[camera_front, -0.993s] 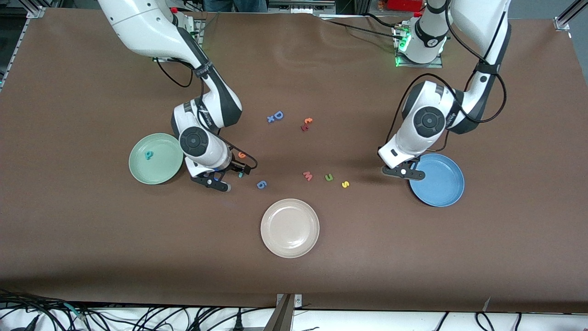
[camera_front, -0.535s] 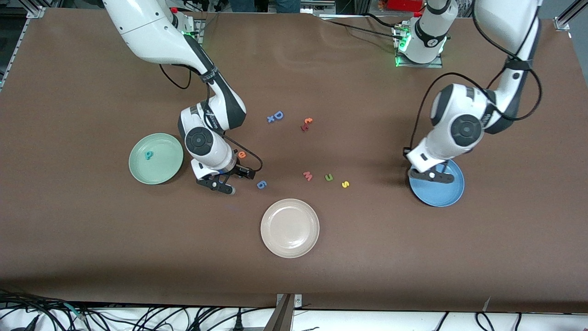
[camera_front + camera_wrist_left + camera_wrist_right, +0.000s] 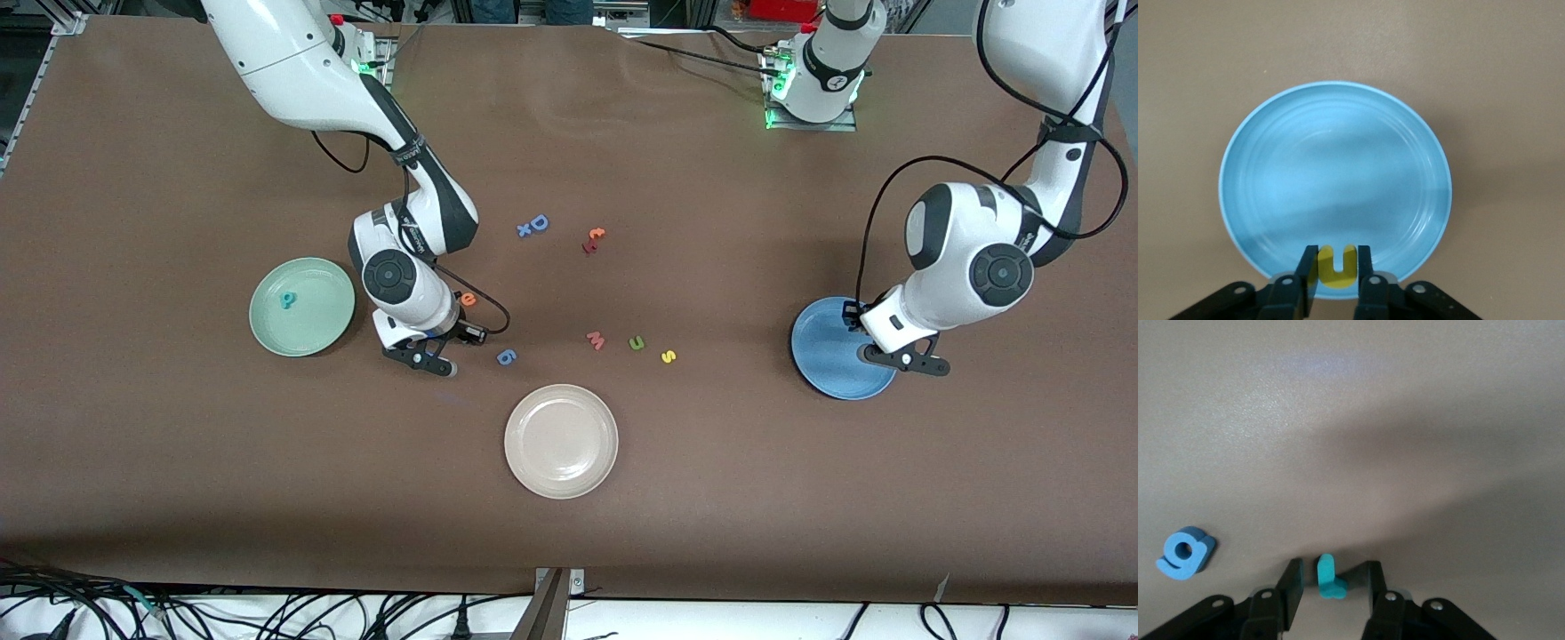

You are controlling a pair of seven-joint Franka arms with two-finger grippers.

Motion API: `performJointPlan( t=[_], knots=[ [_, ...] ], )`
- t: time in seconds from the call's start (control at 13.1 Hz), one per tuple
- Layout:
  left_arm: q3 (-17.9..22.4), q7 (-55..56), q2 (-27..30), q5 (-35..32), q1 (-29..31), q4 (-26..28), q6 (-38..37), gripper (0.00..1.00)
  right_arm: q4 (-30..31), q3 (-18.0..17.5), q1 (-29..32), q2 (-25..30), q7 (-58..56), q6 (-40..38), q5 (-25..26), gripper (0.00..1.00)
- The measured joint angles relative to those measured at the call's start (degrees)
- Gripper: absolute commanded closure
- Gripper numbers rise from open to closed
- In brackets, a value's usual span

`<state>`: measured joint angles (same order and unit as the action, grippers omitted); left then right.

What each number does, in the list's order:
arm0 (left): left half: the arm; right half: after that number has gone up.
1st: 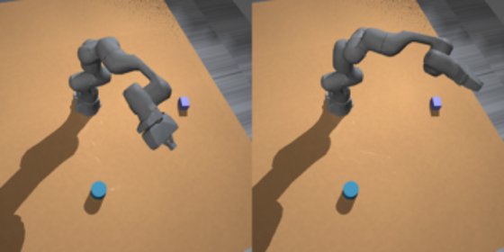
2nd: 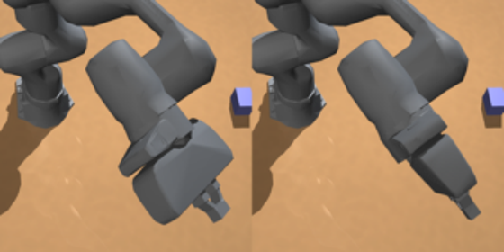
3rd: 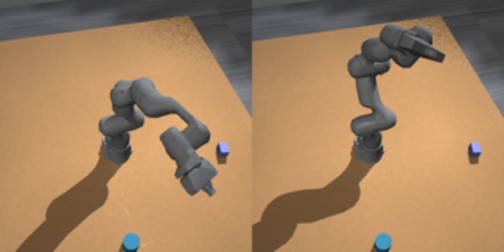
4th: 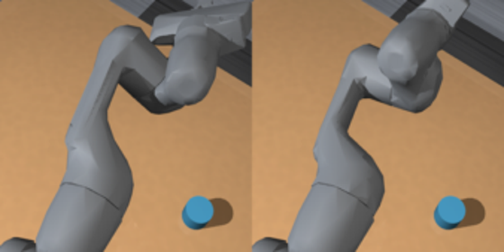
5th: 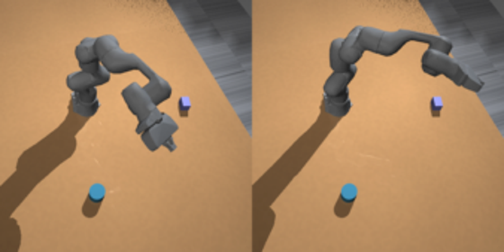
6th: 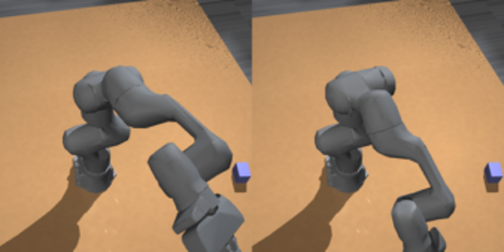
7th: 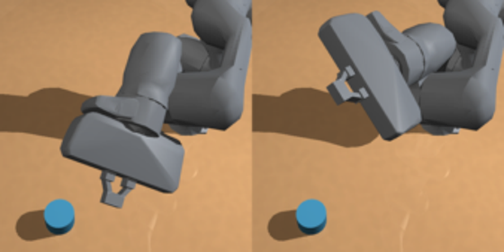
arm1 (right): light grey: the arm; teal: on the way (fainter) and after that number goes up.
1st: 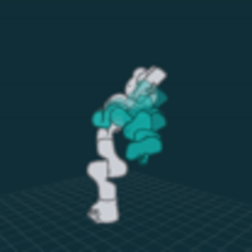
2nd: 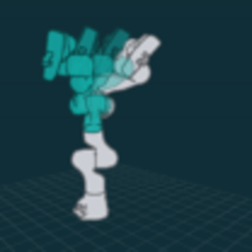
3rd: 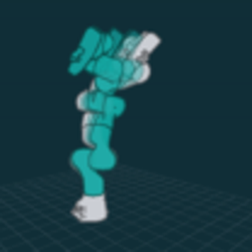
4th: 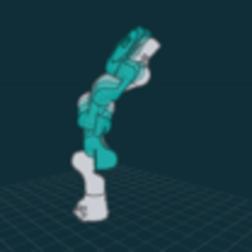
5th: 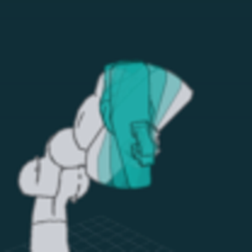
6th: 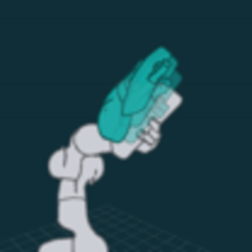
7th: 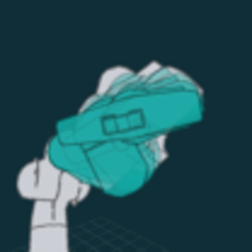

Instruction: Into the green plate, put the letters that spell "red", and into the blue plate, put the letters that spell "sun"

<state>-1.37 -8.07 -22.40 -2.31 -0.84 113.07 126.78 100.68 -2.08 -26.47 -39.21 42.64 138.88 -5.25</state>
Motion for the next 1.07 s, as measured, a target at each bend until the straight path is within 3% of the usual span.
performJointPlan(
  t=[0.08, 0.23, 0.69, 0.84, 1.07],
  knots=[
    [-0.11, 0.02, -1.48, 0.12, 0.00, -0.84, 0.00, 0.29, -0.02, 0.09, 0.00, 0.05, 0.00, -0.08, 0.02, 0.80],
    [-0.14, 0.04, -3.56, 0.35, 0.00, -1.76, 0.00, 0.03, -0.02, 0.22, 0.01, 0.11, 0.00, -0.24, 0.02, 0.88],
    [-0.47, 0.11, -4.06, 6.15, -0.36, -2.55, 0.00, 0.00, -0.20, 0.24, 0.01, 0.12, 0.00, -0.58, 0.02, 0.90],
    [-0.83, 0.15, -4.06, 9.98, -1.12, -3.13, 0.00, 0.00, -0.91, 1.03, 0.06, 0.85, -0.22, -4.25, 0.05, 0.91],
    [-1.57, 4.67, -4.06, 11.63, -3.88, -4.40, 0.00, 0.00, -2.03, 5.08, 0.22, 5.29, -4.86, -14.82, 0.07, 0.91]
  ],
)
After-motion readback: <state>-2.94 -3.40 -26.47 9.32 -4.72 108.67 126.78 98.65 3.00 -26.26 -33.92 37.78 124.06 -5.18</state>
